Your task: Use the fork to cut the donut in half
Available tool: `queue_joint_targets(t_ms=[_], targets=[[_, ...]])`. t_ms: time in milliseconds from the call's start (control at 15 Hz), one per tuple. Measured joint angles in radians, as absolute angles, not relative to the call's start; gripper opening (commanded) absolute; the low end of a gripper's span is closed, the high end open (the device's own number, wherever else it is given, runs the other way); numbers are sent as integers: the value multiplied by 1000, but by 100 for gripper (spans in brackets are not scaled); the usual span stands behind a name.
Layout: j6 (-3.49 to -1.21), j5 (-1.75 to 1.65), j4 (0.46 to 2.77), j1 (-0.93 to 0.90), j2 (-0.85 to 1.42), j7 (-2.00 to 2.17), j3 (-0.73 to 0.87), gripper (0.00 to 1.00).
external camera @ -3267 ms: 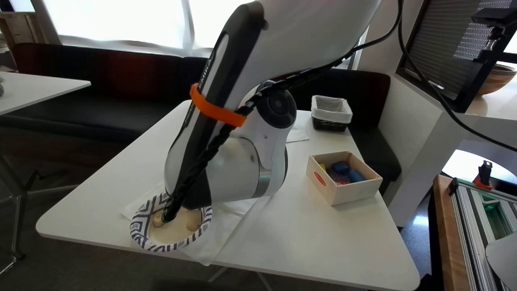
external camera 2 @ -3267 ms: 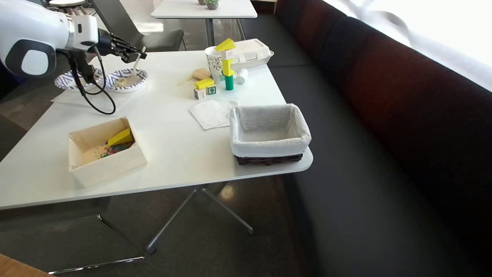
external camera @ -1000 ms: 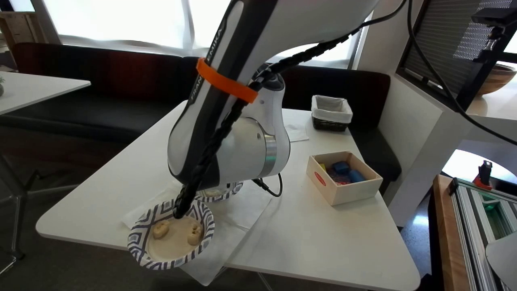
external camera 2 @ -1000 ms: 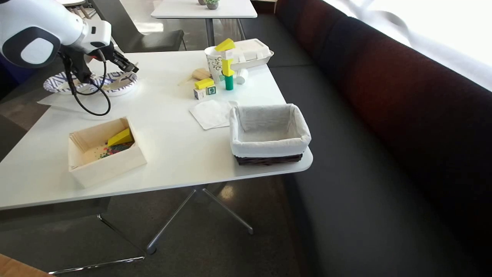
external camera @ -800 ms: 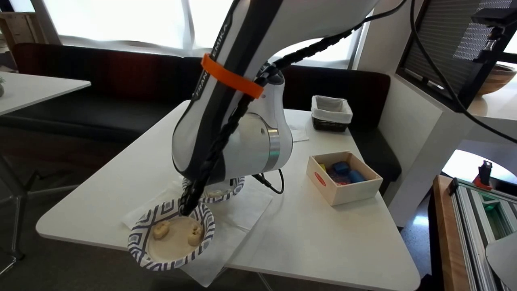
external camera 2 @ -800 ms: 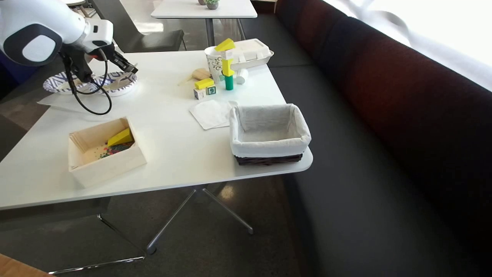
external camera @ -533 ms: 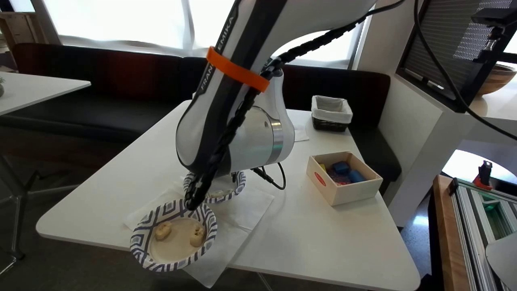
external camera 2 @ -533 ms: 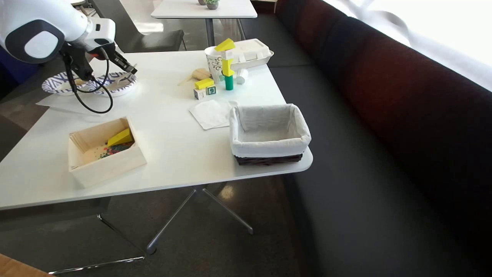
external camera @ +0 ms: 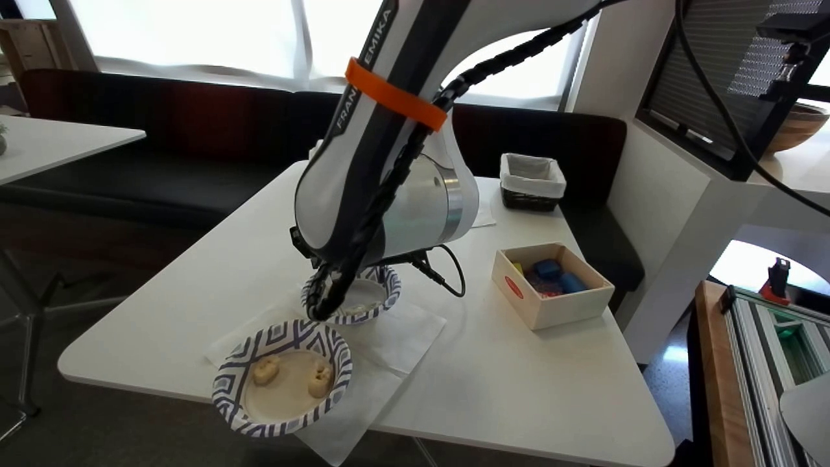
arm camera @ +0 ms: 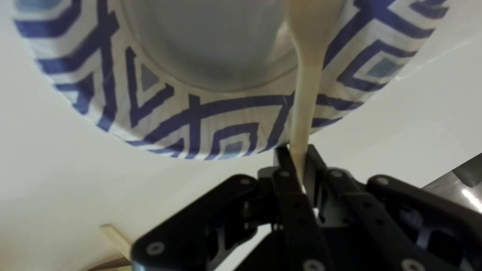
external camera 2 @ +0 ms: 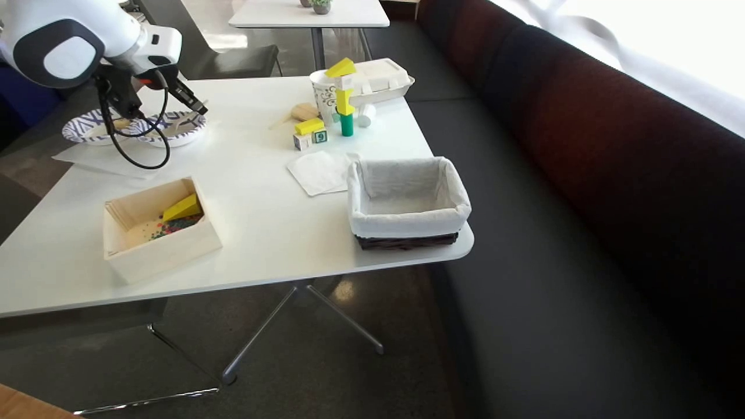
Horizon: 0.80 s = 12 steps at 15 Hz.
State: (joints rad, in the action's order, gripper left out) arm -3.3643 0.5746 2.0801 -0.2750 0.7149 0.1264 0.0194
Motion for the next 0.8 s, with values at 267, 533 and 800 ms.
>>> queue_joint_targets(t_ms=[267, 533, 800], targets=[[-3352, 546, 2086, -277, 710, 173, 36, 3], [-3348, 533, 2095, -279, 702, 210, 47, 3], [-3340, 526, 2101, -280, 693, 232, 57, 3]])
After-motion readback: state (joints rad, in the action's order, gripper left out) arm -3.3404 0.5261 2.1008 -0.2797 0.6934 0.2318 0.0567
